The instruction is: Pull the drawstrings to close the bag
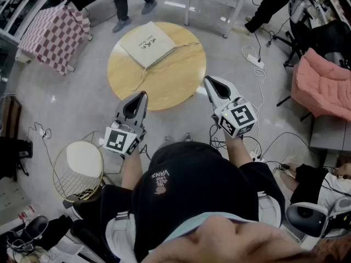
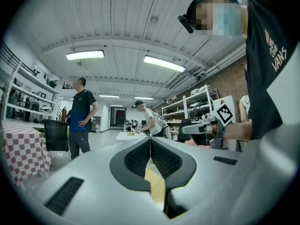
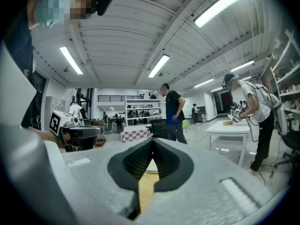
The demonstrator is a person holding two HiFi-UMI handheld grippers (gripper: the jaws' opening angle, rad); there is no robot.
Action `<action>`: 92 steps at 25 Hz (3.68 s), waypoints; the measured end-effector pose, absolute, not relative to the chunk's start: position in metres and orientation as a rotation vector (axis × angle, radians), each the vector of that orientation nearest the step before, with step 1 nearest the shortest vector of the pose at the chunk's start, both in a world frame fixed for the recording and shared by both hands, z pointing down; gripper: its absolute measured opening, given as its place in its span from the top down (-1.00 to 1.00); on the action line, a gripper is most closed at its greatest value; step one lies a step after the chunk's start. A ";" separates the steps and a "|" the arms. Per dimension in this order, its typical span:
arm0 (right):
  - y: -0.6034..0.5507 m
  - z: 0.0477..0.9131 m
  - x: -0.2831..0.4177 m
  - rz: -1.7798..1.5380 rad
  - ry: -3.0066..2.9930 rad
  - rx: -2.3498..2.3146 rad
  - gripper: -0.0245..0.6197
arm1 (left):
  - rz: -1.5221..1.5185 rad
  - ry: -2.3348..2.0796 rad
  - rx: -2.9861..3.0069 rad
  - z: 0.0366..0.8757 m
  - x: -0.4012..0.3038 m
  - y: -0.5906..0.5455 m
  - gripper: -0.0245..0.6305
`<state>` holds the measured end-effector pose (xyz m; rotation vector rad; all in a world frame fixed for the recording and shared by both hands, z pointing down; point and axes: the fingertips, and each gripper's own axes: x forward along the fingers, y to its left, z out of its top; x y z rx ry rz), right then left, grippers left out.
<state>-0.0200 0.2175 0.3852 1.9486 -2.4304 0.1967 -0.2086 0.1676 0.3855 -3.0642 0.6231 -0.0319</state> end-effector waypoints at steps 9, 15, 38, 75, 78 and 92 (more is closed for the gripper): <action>0.222 0.388 -0.005 0.172 -2.482 1.905 0.93 | -0.027 0.679 -3.064 0.393 -0.192 0.176 0.92; 0.220 0.392 0.007 0.189 -2.538 1.895 0.93 | -0.020 0.710 -3.060 0.398 -0.182 0.181 0.92; 0.149 0.436 0.045 0.330 -2.541 1.866 0.93 | -0.090 0.743 -3.093 0.440 -0.151 0.113 0.92; -0.043 0.455 0.061 0.354 -2.623 1.660 0.93 | -0.109 1.002 -3.088 0.474 -0.170 -0.056 0.92; -0.054 0.459 0.063 0.359 -2.650 1.594 0.93 | -0.132 1.064 -3.081 0.477 -0.170 -0.060 0.92; -0.104 0.476 0.089 0.390 -2.755 1.307 0.93 | -0.185 1.341 -2.981 0.489 -0.144 -0.071 0.92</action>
